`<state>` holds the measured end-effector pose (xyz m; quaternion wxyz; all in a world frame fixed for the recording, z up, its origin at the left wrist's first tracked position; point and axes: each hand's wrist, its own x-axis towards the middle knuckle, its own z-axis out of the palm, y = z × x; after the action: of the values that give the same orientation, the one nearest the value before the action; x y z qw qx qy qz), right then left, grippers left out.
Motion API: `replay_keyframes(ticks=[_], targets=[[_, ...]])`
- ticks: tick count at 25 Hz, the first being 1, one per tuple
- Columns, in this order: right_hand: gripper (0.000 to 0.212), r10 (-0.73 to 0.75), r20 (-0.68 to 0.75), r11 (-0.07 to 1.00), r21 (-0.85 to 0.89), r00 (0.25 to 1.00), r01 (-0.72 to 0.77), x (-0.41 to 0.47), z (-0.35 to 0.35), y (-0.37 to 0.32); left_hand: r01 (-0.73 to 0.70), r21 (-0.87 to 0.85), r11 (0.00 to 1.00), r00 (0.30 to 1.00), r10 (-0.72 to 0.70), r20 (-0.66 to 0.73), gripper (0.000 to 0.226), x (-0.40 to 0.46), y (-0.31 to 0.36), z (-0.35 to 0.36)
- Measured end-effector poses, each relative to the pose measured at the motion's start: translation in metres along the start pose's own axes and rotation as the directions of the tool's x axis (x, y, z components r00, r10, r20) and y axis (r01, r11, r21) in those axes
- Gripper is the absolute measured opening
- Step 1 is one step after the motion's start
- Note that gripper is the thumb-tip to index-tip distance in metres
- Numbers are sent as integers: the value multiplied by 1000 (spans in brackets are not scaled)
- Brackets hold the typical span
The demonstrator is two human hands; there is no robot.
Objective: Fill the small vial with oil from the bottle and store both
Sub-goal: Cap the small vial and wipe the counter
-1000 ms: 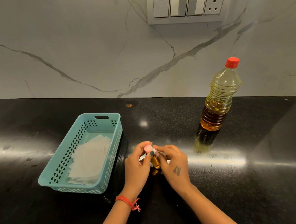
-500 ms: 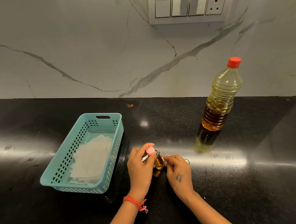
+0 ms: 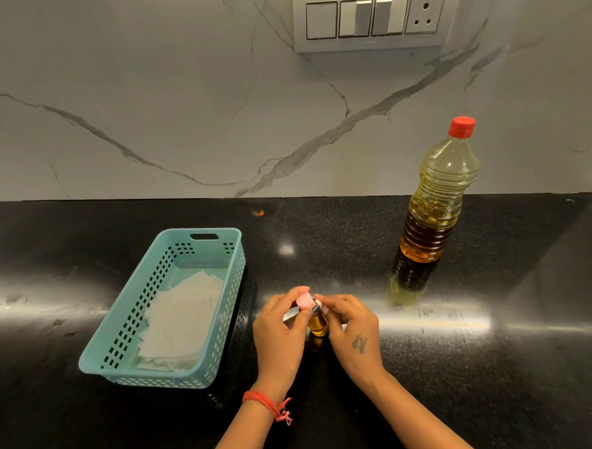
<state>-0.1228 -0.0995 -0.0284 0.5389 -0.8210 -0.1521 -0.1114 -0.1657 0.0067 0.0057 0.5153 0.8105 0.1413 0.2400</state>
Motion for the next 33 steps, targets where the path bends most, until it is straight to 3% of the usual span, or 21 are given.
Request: replay_keyframes(ticks=[7,10,13,16,23,25,29,33], targets=[[21,163,190,967,-225,968,-119,-2,-8,15,-22,-46,999,998,25,58,29,-2,6,-2],[20,190,81,979,-88,978,-183,6,-12,4,-31,-46,998,998,33,46,32,-2,3,-3],[23,32,7,997,72,999,-32,2,-7,-12,11,-63,998,999,-8,39,38,-1,-2,-4],[28,-28,-4,999,22,1000,28,-4,-1,-8,42,-120,992,998,-36,50,42,-2,-1,-6],[24,143,121,979,-161,982,-123,-11,-3,16,79,-104,991,994,-70,84,31,-7,-5,-7],[23,158,102,981,-126,982,-144,-8,-4,13,69,-114,991,995,-60,78,31,-9,1,-7],[28,-33,-35,999,0,999,33,-10,-1,-5,59,-142,988,994,-45,98,36,-8,6,-7],[34,-138,-86,990,-16,987,138,-16,3,-9,106,-196,975,991,-88,99,36,-10,2,-5]])
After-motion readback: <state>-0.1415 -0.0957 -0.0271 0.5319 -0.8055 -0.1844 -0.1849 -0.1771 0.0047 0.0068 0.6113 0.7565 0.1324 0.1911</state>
